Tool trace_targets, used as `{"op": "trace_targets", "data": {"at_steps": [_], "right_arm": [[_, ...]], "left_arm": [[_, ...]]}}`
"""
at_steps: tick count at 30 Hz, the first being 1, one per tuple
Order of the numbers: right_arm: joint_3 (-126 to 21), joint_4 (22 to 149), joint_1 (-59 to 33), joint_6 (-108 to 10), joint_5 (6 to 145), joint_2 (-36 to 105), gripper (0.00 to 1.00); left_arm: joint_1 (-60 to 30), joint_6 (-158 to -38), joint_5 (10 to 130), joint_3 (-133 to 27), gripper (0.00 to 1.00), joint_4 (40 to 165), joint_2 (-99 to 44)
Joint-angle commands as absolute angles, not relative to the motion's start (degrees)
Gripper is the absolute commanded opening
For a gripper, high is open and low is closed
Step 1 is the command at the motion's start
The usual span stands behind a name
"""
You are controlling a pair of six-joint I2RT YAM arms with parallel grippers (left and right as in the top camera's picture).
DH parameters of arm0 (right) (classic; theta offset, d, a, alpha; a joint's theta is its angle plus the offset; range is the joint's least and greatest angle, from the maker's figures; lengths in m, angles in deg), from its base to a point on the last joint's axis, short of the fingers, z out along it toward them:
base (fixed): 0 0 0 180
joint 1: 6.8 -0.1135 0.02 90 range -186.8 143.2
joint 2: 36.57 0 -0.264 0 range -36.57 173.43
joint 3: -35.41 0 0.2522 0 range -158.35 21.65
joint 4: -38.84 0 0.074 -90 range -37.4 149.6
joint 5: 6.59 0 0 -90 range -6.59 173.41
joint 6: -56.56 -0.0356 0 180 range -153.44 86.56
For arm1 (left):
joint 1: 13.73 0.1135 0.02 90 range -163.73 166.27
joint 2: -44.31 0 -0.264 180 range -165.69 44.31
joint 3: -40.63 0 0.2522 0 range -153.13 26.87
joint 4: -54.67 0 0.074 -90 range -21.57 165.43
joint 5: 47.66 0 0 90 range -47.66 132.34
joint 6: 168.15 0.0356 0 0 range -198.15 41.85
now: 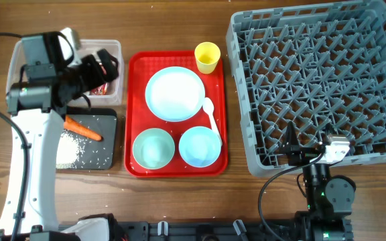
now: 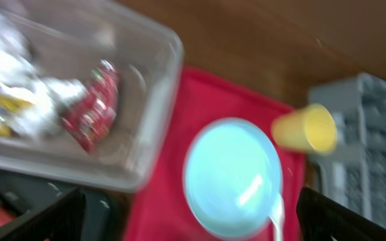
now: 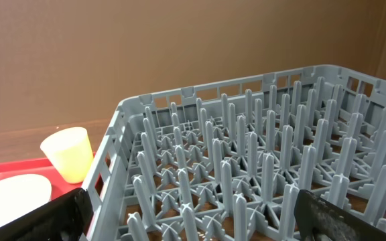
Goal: Sort waste into correct bins and load items into the dishwasher rack
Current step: 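Carry the yellow wrappers left and release them into the clear bin, then move the left gripper to the yellow cup on the red tray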
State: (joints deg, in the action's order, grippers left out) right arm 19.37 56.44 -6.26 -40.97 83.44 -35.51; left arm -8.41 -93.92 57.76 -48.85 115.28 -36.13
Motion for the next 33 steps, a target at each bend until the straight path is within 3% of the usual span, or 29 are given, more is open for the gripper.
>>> {"op": "trace_targets", "data": {"at_steps": [1, 3, 6, 10, 18, 33], "right_arm": [[19.5, 56.3, -6.5, -41.3, 82.9, -35.4, 1.00], [19.5, 56.3, -6.5, -41.3, 82.9, -35.4, 1.00], [19.5, 56.3, -6.5, -41.3, 82.9, -35.4, 1.00], [19.5, 56.3, -6.5, -41.3, 82.9, -35.4, 1.00], [19.5, 56.3, -6.5, -41.3, 82.9, -35.4, 1.00], [19.5, 56.1, -6.5, -41.3, 82.9, -35.4, 1.00]], "left_arm": [[-12.9, -94.9, 64.4, -49.2, 1.00, 120.6, -36.2], [-14.9, -94.9, 64.4, -49.2, 0.99, 122.5, -36.2], [-18.6, -94.9, 64.4, -49.2, 0.91, 123.6, -36.2], [-24.8, -95.8, 62.9, -49.1, 0.67, 123.6, -37.4], [-35.2, -102.3, 47.1, -49.1, 0.65, 126.6, -42.1], [-37.0, -102.4, 45.5, -49.1, 0.74, 124.3, -43.4]]}}
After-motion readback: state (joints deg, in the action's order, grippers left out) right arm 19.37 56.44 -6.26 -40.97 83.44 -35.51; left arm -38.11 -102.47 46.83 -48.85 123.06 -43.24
